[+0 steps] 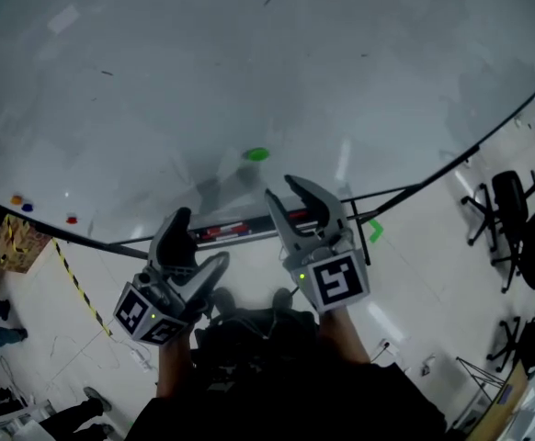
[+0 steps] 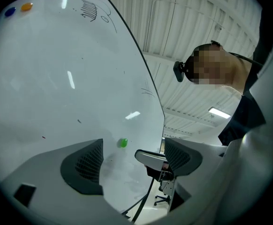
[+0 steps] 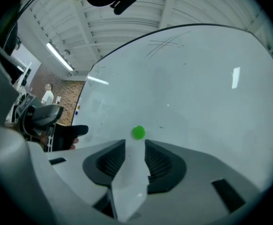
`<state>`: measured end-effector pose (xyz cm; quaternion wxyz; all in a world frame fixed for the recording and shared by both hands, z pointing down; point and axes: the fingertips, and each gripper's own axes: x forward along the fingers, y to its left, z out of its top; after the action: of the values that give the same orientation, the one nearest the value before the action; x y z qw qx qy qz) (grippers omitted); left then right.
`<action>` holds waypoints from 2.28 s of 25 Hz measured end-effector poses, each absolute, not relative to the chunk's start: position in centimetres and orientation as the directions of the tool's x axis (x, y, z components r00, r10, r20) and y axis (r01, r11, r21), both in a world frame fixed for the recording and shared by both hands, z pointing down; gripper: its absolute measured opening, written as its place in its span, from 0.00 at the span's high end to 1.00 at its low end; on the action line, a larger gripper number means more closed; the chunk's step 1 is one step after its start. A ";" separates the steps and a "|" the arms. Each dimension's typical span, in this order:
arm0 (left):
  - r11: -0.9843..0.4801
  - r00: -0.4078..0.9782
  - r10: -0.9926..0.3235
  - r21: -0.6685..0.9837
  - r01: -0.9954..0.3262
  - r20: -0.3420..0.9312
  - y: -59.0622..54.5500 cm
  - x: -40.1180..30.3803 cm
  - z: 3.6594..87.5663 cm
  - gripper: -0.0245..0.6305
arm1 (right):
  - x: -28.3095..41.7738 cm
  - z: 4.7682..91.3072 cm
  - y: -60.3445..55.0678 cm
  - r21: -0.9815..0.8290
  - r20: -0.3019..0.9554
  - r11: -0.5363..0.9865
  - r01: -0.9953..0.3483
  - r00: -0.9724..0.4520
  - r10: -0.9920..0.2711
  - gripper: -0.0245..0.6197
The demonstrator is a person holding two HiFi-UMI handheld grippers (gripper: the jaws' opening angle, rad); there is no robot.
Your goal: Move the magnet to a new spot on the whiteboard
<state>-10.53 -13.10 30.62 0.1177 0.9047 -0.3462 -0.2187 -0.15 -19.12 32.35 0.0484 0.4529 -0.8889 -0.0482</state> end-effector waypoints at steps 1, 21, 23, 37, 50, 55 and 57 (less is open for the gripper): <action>-0.738 0.669 -0.671 0.364 -0.568 -0.319 -13.2 -11.1 30.6 0.34 | -0.5 32.4 -19.4 0.149 0.051 0.567 -0.810 -0.566 -0.823 0.71; -0.800 0.727 -0.594 0.342 -0.492 -0.345 -14.5 -14.6 31.0 0.34 | -2.7 31.0 -23.2 0.318 0.013 0.289 -0.903 -0.300 -0.954 0.70; -0.799 0.727 -0.596 0.341 -0.495 -0.341 -14.4 -14.7 31.1 0.34 | -2.8 31.0 -23.2 0.340 0.006 0.269 -0.901 -0.284 -0.959 0.70; -0.795 0.726 -0.601 0.347 -0.498 -0.334 -14.3 -14.6 30.9 0.34 | -2.7 31.1 -23.3 0.323 0.004 0.254 -0.912 -0.267 -0.964 0.73; -0.788 0.718 -0.610 0.353 -0.504 -0.335 -13.9 -14.5 31.0 0.34 | -2.4 31.6 -21.9 0.240 0.041 0.355 -0.904 -0.356 -0.934 0.73; -0.784 0.714 -0.615 0.360 -0.506 -0.335 -13.9 -14.3 31.1 0.34 | -1.7 31.4 -21.2 0.196 0.031 0.389 -0.900 -0.391 -0.920 0.73; -0.780 0.711 -0.619 0.363 -0.509 -0.333 -13.8 -14.2 31.1 0.34 | -1.6 31.2 -20.9 0.186 0.025 0.403 -0.896 -0.406 -0.914 0.73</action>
<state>-14.23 -13.84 31.08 0.1232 0.9168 -0.3076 -0.2229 -1.61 -20.91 31.22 0.0614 0.5416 -0.8353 -0.0717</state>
